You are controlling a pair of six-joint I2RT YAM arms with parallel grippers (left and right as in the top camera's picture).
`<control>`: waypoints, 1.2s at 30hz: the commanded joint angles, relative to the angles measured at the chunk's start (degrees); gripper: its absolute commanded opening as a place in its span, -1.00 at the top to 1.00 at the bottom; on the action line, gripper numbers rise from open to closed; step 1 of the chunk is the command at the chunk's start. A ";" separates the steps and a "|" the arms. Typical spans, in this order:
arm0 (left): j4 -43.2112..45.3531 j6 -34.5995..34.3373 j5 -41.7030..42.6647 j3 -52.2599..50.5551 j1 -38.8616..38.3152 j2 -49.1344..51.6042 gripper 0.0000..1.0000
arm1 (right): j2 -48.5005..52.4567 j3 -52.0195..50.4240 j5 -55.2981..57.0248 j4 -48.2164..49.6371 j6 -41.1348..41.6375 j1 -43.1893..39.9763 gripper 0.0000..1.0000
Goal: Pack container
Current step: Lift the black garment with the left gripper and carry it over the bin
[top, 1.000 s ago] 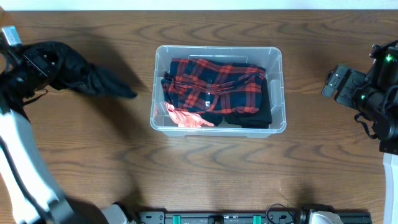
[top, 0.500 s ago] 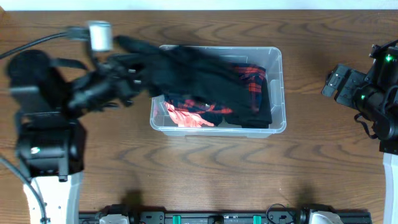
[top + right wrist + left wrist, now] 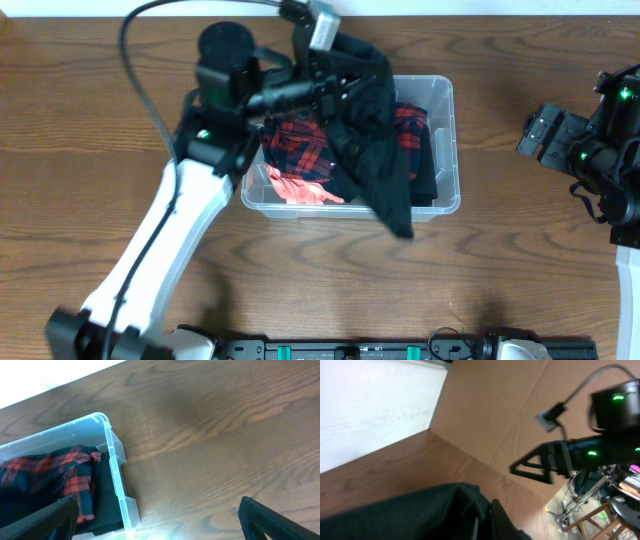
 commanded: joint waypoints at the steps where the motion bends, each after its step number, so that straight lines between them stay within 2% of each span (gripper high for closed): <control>1: 9.11 -6.88 -0.90 1.14 -0.11 0.76 0.88 | 0.02 0.42 0.20 -0.07 -0.24 -0.31 -0.98; 4: 17.97 -10.58 -0.96 1.16 -0.24 1.25 0.88 | 0.02 0.42 0.20 -0.07 -0.24 -0.31 -0.99; 6: 21.09 -10.58 -0.96 1.42 -0.39 1.16 0.88 | 0.02 0.42 0.17 -0.07 -0.24 -0.31 -0.99; 21: 25.77 -9.40 -10.47 2.23 -3.28 1.49 0.88 | 0.02 0.42 0.17 -0.07 -0.24 -0.31 -0.99; 31: 27.39 -4.94 -14.25 2.47 -4.24 2.89 0.88 | 0.02 0.42 0.20 -0.07 -0.24 -0.31 -0.98; 36: 27.50 -4.90 -15.02 4.76 -4.24 5.51 0.88 | 0.02 0.42 0.20 -0.07 -0.24 -0.31 -0.99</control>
